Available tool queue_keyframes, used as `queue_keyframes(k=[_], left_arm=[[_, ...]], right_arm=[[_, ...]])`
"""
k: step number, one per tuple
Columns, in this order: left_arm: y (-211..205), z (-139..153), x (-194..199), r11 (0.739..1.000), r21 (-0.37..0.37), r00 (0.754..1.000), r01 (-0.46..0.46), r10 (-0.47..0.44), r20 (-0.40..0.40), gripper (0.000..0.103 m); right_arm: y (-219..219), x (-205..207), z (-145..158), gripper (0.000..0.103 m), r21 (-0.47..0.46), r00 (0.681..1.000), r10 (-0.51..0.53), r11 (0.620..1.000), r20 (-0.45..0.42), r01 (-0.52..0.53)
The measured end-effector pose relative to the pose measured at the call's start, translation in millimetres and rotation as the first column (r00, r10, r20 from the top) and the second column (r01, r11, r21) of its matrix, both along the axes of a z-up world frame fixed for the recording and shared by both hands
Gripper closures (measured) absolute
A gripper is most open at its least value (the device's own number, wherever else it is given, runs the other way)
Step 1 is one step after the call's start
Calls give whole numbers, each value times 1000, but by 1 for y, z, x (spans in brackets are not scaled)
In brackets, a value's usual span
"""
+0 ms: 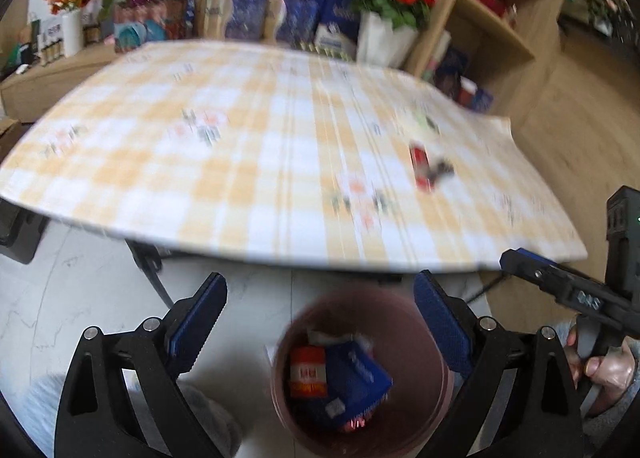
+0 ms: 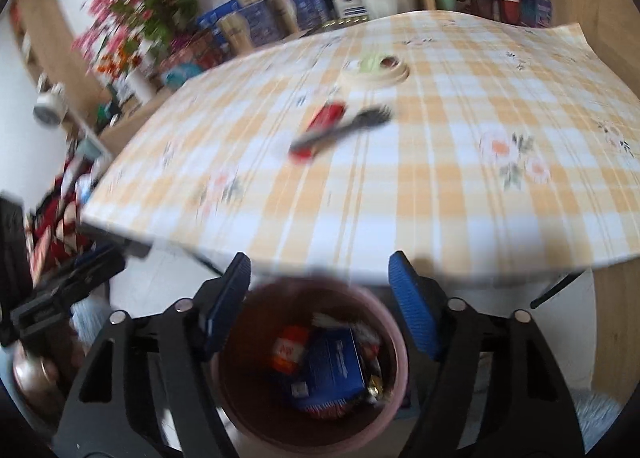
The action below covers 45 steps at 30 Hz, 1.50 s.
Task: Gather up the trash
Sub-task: 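Grasp the wrapped black plastic fork with the right gripper, then grasp the clear round lid with the left gripper while the right holds the fork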
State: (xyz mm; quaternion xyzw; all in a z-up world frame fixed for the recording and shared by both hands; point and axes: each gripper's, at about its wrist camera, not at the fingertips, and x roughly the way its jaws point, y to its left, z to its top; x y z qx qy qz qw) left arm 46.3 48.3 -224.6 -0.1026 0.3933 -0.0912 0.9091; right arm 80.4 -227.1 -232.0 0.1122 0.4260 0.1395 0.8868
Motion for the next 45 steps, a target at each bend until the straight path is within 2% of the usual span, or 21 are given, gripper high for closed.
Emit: queue_keyframes(k=[2,5,11,14,17,19,21,24,25,26,29,31,34,39,45], left_arm=[[7,13,8,1000,-15,999,-22,22,27,11],[18,35,18,998,-37,996,-55,58,70,11],[33,48,27,997,-27,992,-71,74,106,11],[41,43,27,996,-28,991,-88,91,103,10],[54,32,28,990,-86,990,-115,121,76,9],[62,24,30,982,-126,988,-143,150,48,9],[66,17,32,977,-137,986,-163,168,24,9],[65,10,36,978,-129,986,-166,169,10,9],[64,9,37,979,-124,986,-164,166,8,9],[63,8,39,980,-119,987,-161,163,5,9],[58,5,43,982,-117,988,-151,151,-2,9],[53,5,47,984,-110,990,-137,138,-5,9],[43,5,58,990,-87,994,-108,107,-10,9],[23,15,92,997,-55,999,-50,50,-9,9],[-10,21,165,1000,-20,999,15,-15,-35,9]], right_arm=[[-4,25,6,50,45,998,-51,998,-25,52],[-7,61,6,57,78,988,-131,987,-87,138],[-6,114,-12,58,155,943,-248,946,-220,285],[1,131,-17,59,125,925,-295,936,-239,331],[11,142,-15,60,44,923,-325,939,-206,340],[23,147,-14,61,-47,930,-322,947,-179,319],[29,148,-14,62,-98,939,-313,949,-147,301],[24,144,-15,70,-67,954,-272,962,-125,265],[24,144,-15,87,-71,957,-261,965,-123,254],[23,144,-16,94,-93,957,-260,964,-132,249],[12,140,-15,96,19,965,-225,973,-138,229],[4,137,-10,97,67,974,-201,976,-104,209],[-4,133,7,97,49,988,-156,987,-6,156],[-23,141,32,97,-21,985,-111,993,129,115],[-55,161,31,97,-45,971,-142,987,192,153]])
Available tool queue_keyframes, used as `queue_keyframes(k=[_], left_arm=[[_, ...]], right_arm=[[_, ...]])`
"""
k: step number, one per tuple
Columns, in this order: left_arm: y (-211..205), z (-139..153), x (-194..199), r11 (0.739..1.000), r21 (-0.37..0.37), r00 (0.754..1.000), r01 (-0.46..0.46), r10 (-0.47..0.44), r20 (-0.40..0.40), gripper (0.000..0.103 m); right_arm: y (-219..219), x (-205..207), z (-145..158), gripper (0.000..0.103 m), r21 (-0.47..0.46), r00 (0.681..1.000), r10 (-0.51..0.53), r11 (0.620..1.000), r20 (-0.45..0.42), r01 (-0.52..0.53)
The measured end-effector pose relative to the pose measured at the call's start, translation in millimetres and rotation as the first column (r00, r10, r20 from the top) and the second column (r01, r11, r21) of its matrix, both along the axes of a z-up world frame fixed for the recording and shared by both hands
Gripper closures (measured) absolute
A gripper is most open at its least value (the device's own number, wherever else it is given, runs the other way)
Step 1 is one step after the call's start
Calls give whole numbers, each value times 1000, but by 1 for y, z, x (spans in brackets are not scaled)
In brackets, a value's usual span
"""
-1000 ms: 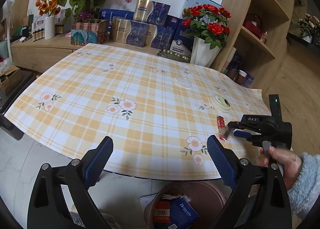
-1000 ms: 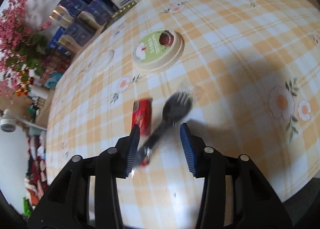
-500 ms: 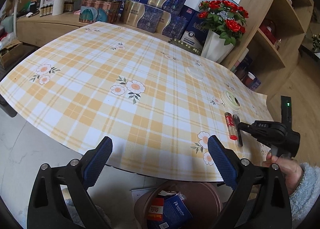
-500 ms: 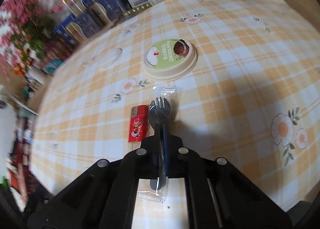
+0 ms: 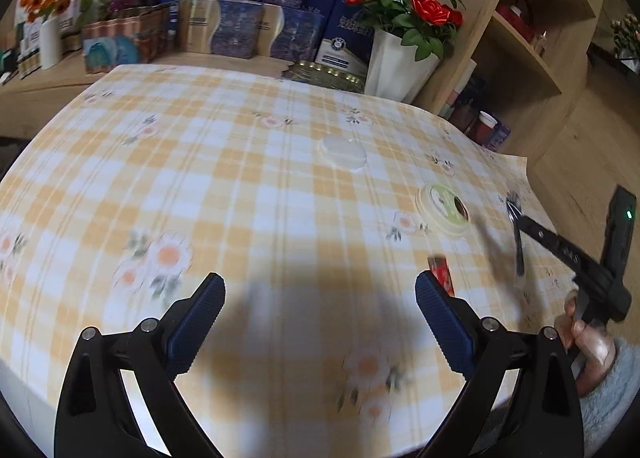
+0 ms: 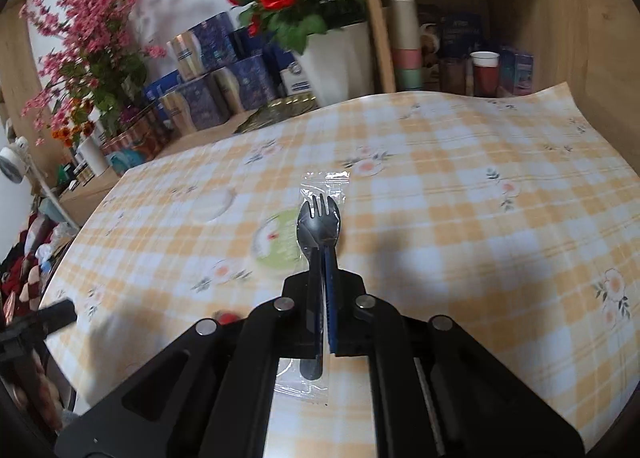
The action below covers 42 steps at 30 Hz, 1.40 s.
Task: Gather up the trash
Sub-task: 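Grasp the clear round lid with the left gripper while the right holds the fork, then carry the fork and clear lid over the bin and open both grippers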
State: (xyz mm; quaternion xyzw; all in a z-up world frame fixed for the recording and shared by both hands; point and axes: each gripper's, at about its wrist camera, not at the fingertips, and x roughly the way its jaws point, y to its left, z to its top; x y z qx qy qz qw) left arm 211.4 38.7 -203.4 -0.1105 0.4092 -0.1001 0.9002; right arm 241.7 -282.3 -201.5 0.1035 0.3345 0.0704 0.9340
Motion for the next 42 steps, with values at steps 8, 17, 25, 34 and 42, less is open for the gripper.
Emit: queue_keyframes(k=[8,17,25,34,42], left_arm=[[-42,-20,120,995,98,997,17,-9,-80,9],[-75,-47,197,978,204,987,-33,65,-150,9],[-86,-55,215,950,304,981,-67,118,-155,20],[-87,-46,185,957,286,988,41,3,-152,42],[-64,-16,103,977,196,994,78,-61,-95,42]], right_arm=[[-21,6,-19,97,77,1000,-28,997,10,27],[-33,3,-38,97,266,998,-36,963,-47,48],[-37,11,-39,97,264,997,-46,963,-60,60],[-39,11,-40,97,267,997,-40,962,-67,57],[-36,14,-39,97,228,995,-39,972,-89,58]])
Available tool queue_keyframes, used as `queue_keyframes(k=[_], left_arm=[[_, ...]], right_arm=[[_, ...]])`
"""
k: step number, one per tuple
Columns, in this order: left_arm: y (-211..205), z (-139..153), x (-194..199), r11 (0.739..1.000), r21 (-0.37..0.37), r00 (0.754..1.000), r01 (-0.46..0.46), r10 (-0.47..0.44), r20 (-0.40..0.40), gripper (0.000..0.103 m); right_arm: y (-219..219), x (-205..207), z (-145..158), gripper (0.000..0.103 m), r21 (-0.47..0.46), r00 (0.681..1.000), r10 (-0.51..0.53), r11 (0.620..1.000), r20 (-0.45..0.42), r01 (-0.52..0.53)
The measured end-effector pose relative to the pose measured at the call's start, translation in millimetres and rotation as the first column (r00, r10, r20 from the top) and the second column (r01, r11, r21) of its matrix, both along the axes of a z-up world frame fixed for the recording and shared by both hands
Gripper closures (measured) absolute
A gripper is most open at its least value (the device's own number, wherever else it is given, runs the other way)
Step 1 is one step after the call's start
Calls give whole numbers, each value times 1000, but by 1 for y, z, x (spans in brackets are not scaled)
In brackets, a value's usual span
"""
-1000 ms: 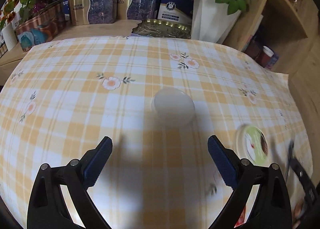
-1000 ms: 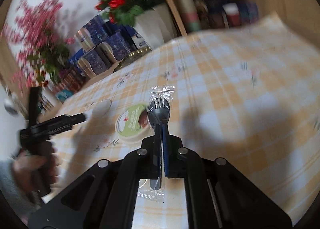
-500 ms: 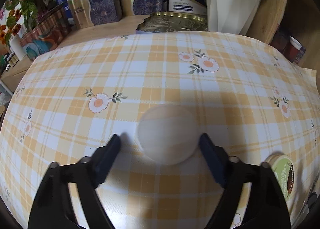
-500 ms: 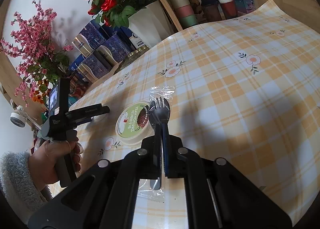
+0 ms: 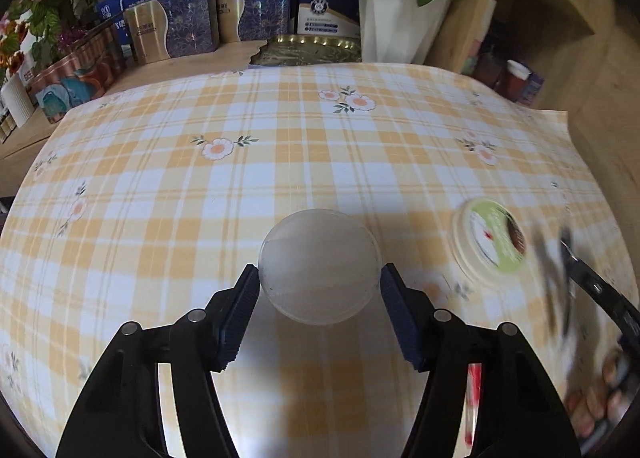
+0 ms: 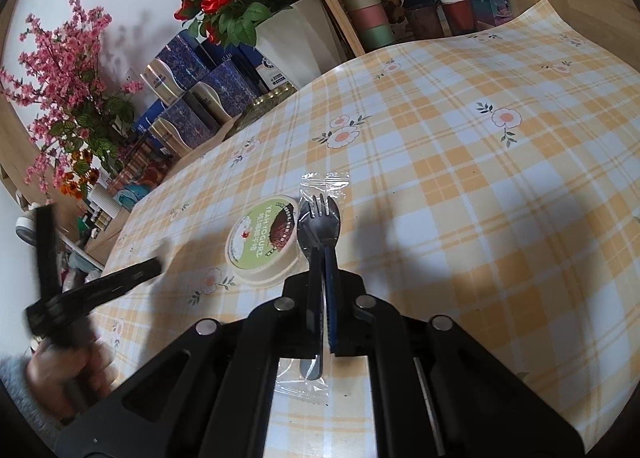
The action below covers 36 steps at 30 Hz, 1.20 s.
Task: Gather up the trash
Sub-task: 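Carry the fork and clear lid over the bin and open both grippers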
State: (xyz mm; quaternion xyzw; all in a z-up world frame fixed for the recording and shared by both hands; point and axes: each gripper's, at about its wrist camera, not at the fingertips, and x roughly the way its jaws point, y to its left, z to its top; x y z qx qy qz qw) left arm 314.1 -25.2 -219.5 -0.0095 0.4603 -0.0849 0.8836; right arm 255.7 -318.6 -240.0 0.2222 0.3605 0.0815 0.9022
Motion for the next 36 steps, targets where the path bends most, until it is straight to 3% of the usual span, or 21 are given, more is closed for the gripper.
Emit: queue_keyframes(k=[6,10,18,28,36], left_arm=[[11,33,-73,998,-29,996,59,-57,68,42],[15,54,-120,993,-35,987,112,-108,115,42],[26,65,-200,986,-128,986,109,-91,141,42],[28,64,-271,982,-148,981,120,-94,169,42],[34,57,-308,986,-117,978,115,-92,187,42]], right_arm=[[9,-18,19,97,-77,999,36,997,34,-33],[17,-51,37,97,-68,996,61,996,67,-57],[31,-120,52,97,-33,993,89,996,76,-86],[73,-207,33,97,-87,979,204,976,23,-202],[108,-244,2,97,-122,952,302,945,-42,-305]])
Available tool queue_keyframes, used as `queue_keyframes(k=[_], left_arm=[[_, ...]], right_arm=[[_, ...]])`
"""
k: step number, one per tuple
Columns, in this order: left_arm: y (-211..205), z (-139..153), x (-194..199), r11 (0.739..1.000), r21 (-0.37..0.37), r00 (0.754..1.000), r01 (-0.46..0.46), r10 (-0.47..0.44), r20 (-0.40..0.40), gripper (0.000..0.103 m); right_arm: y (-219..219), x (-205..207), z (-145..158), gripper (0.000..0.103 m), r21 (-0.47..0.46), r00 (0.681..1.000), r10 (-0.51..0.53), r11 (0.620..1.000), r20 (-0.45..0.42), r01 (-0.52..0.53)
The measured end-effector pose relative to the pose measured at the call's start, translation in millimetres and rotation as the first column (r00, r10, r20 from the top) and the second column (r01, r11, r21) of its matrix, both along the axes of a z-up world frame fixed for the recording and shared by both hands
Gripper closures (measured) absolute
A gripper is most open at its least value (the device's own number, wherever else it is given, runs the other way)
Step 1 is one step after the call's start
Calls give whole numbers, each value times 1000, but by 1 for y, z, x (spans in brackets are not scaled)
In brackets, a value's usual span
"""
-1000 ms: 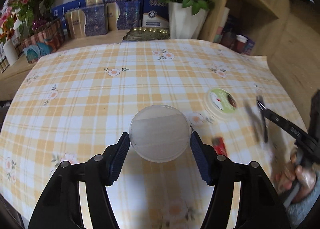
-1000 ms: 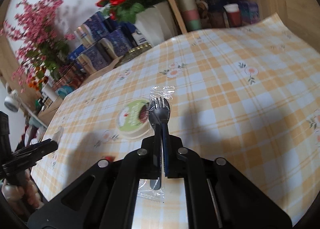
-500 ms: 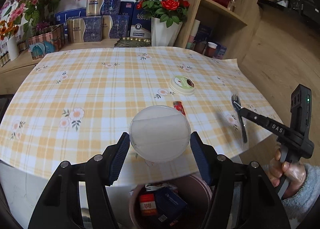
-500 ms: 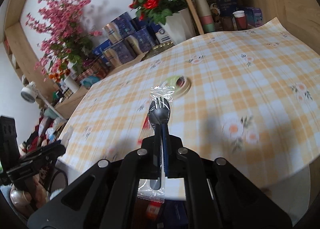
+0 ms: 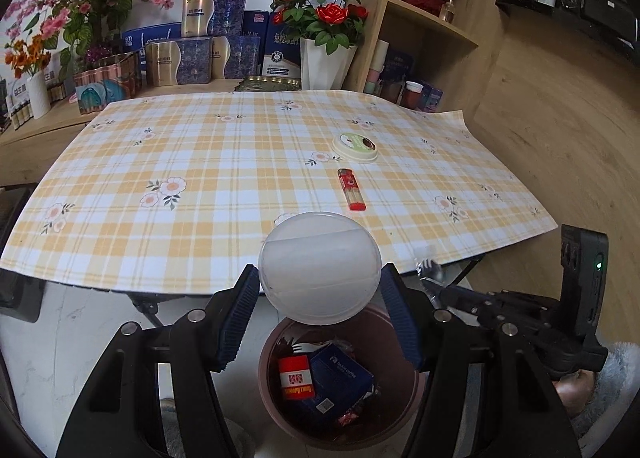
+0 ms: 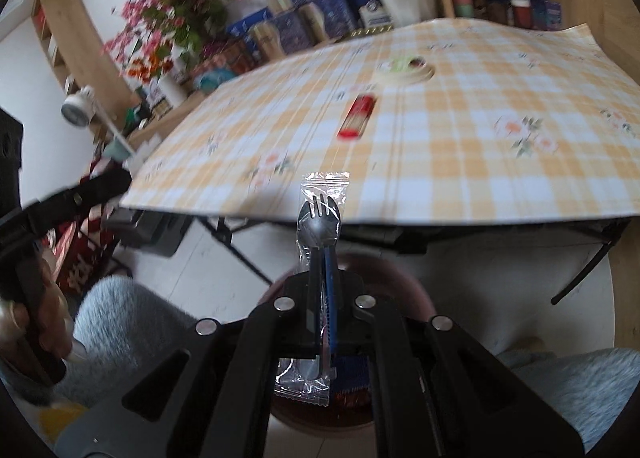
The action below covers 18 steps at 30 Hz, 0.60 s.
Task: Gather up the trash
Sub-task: 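Carry the fork and clear lid over the bin and open both grippers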
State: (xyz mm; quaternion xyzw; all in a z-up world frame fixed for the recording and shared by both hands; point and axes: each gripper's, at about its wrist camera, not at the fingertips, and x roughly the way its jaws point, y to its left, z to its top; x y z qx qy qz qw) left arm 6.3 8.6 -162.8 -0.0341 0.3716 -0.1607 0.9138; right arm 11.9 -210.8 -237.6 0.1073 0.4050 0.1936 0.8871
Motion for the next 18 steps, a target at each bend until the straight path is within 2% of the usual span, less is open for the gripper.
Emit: queue_keyframes(k=[5,7,14,16,18], left_arm=[[4,-11,-14,1000,6,1000,-16,16,-3,42],[6,-16,-18,1000,-18,1000,-12,12,4,42],[4,-31,-16,999,-30,1000,-18,18,-10,42],[4,-36,-16,999,-32,1000,-27,26,-14,42],[3,-43,-17,999,-30,999,-34,34,-24,42]], right_arm=[[8,-3,-18,97,-40,1000,23,999,-19,-24],[7,0,-25,97,-48,999,17,999,-33,-18],[0,10,-40,96,-31,996,-21,999,-82,19],[-1,10,-42,92,-40,995,-37,999,-90,33],[-3,10,-43,81,-40,994,-49,998,-92,46]])
